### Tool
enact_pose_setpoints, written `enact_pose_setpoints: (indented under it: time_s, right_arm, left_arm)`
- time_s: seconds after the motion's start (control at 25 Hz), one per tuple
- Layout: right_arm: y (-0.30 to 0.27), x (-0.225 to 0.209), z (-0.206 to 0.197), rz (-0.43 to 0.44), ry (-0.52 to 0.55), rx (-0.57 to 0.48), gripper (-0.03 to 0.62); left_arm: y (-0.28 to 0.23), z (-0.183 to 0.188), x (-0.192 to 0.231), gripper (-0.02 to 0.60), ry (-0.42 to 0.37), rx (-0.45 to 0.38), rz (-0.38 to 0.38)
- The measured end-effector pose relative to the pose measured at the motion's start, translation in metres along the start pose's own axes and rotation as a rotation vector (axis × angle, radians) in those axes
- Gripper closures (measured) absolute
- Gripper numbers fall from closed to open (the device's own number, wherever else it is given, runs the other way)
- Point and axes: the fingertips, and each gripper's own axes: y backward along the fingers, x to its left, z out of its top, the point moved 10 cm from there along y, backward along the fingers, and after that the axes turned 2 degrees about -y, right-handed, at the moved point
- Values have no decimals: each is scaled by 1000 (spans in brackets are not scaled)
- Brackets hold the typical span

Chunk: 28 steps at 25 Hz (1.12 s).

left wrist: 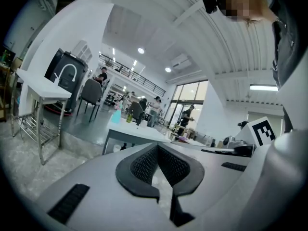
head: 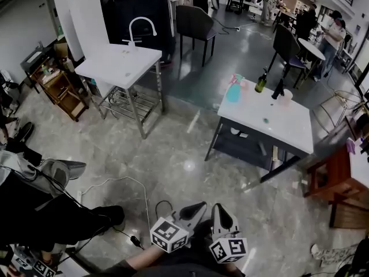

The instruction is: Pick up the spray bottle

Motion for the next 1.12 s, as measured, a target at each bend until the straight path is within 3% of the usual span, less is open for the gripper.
enact_pose_setpoints:
  time_s: [0.24,1.12]
  right_arm:
    - [-11,-13,-1,1,-14,15,586]
    - [-118,-132,72,36,-27,0,586]
  left_arm:
    - [-13,-5,12,577,31,14,22]
    - [-151,43,63,577,18,-25,93]
